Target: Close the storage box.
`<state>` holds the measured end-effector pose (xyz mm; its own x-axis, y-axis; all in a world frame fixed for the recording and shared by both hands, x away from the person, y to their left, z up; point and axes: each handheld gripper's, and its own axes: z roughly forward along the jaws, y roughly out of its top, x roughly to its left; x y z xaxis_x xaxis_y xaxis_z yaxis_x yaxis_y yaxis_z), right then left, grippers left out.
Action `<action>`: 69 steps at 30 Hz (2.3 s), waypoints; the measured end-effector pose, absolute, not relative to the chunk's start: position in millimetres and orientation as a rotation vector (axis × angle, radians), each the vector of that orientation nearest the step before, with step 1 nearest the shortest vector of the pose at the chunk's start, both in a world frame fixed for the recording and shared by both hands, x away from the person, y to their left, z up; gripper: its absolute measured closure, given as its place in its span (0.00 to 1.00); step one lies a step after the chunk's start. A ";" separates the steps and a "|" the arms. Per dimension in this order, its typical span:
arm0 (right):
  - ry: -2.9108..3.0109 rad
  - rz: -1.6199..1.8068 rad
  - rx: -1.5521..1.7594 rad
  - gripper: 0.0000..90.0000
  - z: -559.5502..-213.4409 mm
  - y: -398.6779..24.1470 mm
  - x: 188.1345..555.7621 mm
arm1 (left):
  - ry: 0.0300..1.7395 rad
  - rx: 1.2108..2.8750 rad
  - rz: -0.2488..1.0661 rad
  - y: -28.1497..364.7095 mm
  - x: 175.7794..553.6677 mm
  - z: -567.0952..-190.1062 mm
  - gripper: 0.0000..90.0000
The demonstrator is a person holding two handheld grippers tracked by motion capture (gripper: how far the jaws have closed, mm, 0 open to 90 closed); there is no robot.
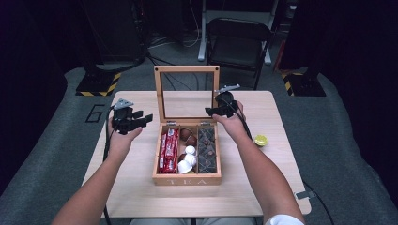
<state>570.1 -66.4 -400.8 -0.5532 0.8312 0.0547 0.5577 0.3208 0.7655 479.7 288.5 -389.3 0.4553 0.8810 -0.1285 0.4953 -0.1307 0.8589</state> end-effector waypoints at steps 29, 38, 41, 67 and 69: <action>2.233 1.066 1.264 0.70 -396.4 -74.6 575.9 | 1.185 1.783 0.526 291.3 479.1 -389.4 0.54; 2.230 1.077 1.272 0.71 -395.6 -76.0 574.8 | 1.176 1.787 0.529 290.5 479.2 -389.5 0.54; 2.227 1.085 1.262 0.71 -395.8 -76.6 573.3 | 1.176 1.785 0.528 290.9 479.3 -389.3 0.54; 2.157 1.102 1.168 0.73 -397.3 -76.3 542.2 | 1.145 1.788 0.519 272.5 486.5 -381.2 0.54; 2.153 1.096 1.147 0.72 -397.5 -76.5 536.9 | 1.141 1.783 0.519 271.2 485.9 -380.1 0.54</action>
<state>536.9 -76.5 -397.5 -0.5450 0.8379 -0.0298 0.4687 0.3340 0.8178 485.9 271.2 -380.1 0.4799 0.8686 -0.1236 0.4781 -0.1407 0.8670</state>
